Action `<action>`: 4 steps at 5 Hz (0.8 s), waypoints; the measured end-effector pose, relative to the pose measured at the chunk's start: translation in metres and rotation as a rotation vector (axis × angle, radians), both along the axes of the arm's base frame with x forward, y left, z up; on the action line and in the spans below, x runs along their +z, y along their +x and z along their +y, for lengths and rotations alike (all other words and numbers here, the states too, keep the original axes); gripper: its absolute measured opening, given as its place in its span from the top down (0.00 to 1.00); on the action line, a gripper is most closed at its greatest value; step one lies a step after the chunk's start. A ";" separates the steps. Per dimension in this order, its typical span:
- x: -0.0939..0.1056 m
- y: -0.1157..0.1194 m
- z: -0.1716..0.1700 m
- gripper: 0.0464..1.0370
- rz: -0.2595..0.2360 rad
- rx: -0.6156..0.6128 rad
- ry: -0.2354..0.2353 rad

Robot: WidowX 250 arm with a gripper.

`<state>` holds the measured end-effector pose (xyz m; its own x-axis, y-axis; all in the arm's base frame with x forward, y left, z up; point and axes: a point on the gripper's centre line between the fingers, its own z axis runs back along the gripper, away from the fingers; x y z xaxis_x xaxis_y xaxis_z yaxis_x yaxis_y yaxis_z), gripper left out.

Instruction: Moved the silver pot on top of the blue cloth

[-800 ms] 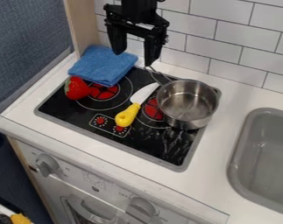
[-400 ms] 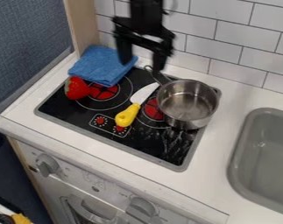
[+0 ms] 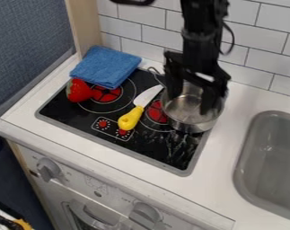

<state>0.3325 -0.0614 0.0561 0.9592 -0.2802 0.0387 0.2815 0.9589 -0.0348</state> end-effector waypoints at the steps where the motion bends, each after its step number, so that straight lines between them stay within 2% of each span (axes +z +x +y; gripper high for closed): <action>1: -0.032 0.002 -0.018 0.04 0.018 -0.035 0.032; 2: -0.045 0.012 -0.019 0.09 0.012 -0.030 0.049; 4: -0.048 0.012 -0.025 0.65 0.000 -0.085 0.039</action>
